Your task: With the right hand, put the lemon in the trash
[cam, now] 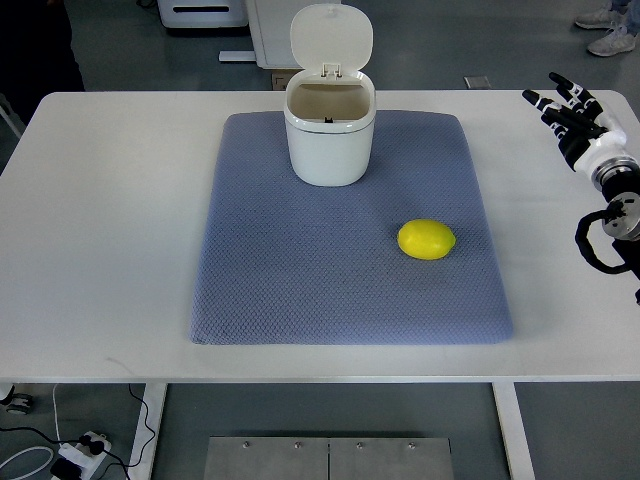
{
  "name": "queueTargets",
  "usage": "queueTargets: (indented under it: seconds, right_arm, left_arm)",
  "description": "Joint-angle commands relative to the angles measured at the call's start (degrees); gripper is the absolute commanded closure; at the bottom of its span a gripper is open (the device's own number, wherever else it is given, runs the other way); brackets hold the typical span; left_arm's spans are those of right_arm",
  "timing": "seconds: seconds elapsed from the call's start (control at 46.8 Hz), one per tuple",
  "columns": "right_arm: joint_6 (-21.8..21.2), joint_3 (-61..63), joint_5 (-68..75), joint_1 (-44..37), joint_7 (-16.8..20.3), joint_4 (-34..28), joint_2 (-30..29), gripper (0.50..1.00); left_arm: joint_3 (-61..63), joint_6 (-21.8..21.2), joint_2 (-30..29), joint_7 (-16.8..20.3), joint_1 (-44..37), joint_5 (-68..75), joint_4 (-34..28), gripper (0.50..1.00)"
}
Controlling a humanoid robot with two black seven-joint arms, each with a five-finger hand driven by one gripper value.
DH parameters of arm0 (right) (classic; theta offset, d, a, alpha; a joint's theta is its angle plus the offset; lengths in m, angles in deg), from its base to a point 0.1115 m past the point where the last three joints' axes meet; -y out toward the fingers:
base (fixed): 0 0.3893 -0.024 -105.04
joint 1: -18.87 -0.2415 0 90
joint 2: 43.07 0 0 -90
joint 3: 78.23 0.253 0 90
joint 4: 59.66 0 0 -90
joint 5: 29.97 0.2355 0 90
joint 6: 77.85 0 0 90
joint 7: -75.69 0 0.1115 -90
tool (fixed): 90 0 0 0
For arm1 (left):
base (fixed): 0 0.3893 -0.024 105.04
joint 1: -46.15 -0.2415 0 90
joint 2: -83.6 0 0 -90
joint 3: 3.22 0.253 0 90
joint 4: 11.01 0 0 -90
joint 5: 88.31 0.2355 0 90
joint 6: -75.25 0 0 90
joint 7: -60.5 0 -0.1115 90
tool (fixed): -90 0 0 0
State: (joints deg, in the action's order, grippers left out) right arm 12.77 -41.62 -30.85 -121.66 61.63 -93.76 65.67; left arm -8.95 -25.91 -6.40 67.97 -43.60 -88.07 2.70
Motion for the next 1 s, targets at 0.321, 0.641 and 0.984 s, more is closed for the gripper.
queueTargets:
  seconds: [0.321, 0.641, 0.984]
  right_arm:
    - [-0.01, -0.05, 0.0, 0.0, 0.0, 0.0, -0.02, 0.5]
    - [-0.01, 0.04, 0.0, -0.09, 0.09, 0.0, 0.07, 0.5]
    - [0.35, 0.04, 0.0, -0.09, -4.21, 0.0, 0.16, 0.5]
  left_arm:
    - [-0.07, -0.26, 0.0, 0.09, -0.16, 0.03, 0.0, 0.5]
    - [-0.07, -0.18, 0.0, 0.09, -0.07, 0.03, 0.0, 0.5]
    - [-0.07, -0.18, 0.0, 0.09, -0.07, 0.03, 0.0, 0.5]
